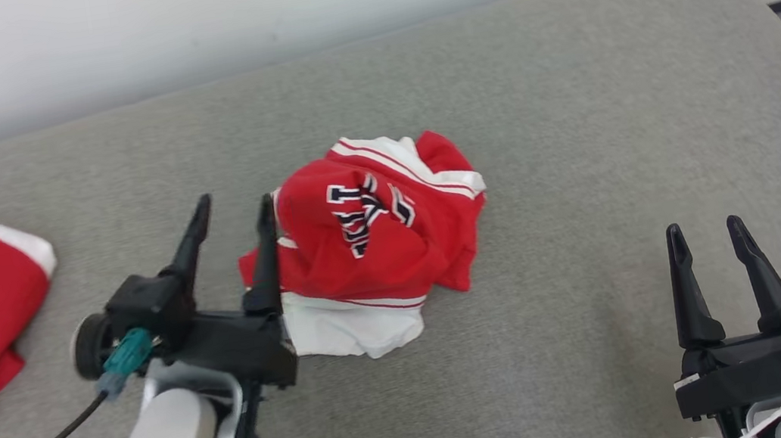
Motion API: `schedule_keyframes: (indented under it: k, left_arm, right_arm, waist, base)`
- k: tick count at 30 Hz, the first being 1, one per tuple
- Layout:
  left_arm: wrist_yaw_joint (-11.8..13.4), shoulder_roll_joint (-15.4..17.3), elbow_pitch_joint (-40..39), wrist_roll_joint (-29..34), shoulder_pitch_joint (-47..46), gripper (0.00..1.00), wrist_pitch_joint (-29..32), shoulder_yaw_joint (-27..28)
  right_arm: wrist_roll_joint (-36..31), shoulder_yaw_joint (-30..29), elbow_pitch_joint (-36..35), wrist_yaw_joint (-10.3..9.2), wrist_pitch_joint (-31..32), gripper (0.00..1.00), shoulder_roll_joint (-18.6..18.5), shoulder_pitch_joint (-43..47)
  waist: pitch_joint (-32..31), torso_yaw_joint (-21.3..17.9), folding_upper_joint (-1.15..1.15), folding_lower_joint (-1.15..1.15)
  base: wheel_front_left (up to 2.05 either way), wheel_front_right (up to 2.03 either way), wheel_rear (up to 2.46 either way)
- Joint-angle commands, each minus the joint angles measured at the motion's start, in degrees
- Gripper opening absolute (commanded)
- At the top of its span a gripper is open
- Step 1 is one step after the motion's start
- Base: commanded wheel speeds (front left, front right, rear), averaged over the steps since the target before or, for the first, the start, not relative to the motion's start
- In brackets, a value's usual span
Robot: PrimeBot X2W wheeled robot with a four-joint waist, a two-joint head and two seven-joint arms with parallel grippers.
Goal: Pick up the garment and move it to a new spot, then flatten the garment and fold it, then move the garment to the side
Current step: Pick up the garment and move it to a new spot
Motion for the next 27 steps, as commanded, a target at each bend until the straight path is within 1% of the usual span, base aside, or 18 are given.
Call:
schedule_keyframes:
  k: [1, 7, 8, 10, 13, 17, 20, 24, 27]
  left_arm:
    - [0.45, 0.71, -0.68, 0.69, 1.66, 1.00, -0.60, 0.66]
    - [1.37, 2.94, -5.60, 2.17, 7.29, 1.00, -1.13, 5.84]
    - [1.37, 2.94, -5.60, 2.17, 7.29, 1.00, -1.13, 5.84]
    - [1.71, 3.29, -7.96, 3.01, 10.51, 1.00, -1.12, 8.13]
    - [1.47, 3.54, -11.22, 4.38, 14.97, 1.00, -1.14, 11.40]
    - [0.43, 2.48, -14.51, 5.88, 21.53, 1.00, -1.15, 15.85]
    - [-0.13, 1.41, -15.67, 7.33, 25.60, 1.00, -1.16, 17.76]
    - [-1.15, -0.52, -16.30, 9.06, 28.97, 1.00, -1.15, 19.80]
    - [-2.46, -2.22, -16.10, 9.94, 30.13, 1.00, -1.16, 21.42]
  right_arm:
    - [-0.44, -0.05, -0.39, -0.12, -0.04, 1.00, 0.01, 0.86]
    - [-1.87, 0.10, -0.97, -0.12, -0.05, 1.00, 0.01, 1.61]
    - [-1.87, 0.10, -0.97, -0.12, -0.05, 1.00, 0.01, 1.61]
    - [-2.19, 0.38, -0.98, -0.12, -0.04, 1.00, 0.01, 2.06]
    - [-2.48, 1.04, -0.94, -0.12, -0.04, 1.00, 0.02, 2.32]
    - [-2.35, 1.70, -0.57, -0.12, -0.04, 1.00, 0.01, 2.96]
    - [-2.51, 2.06, -0.26, -0.12, -0.04, 1.00, 0.02, 3.85]
    - [-2.74, 2.20, -0.10, -0.12, -0.04, 1.00, 0.02, 4.53]
    - [-2.80, 2.64, 0.28, -0.12, -0.04, 1.00, 0.01, 4.81]
  waist:
    - [-2.03, 2.56, 0.00, 0.00]
    - [-4.73, 6.29, 0.00, 0.00]
    - [-4.73, 6.29, 0.00, 0.00]
    - [-5.49, 7.15, 0.00, 0.00]
    - [-6.44, 7.88, 0.00, 0.00]
    - [-7.80, 8.30, 0.00, 0.00]
    - [-8.59, 8.54, 0.00, 0.00]
    - [-9.00, 8.91, 0.00, 0.00]
    - [-9.24, 8.99, 0.00, 0.00]
  base:
    - [0.00, 0.00, 0.00]
    - [0.00, 0.00, 0.00]
    - [0.00, 0.00, 0.00]
    - [0.00, 0.00, 0.00]
    - [0.00, 0.00, 0.00]
    - [0.00, 0.00, 0.00]
    - [0.00, 0.00, 0.00]
    - [0.00, 0.00, 0.00]
    - [0.00, 0.00, 0.00]
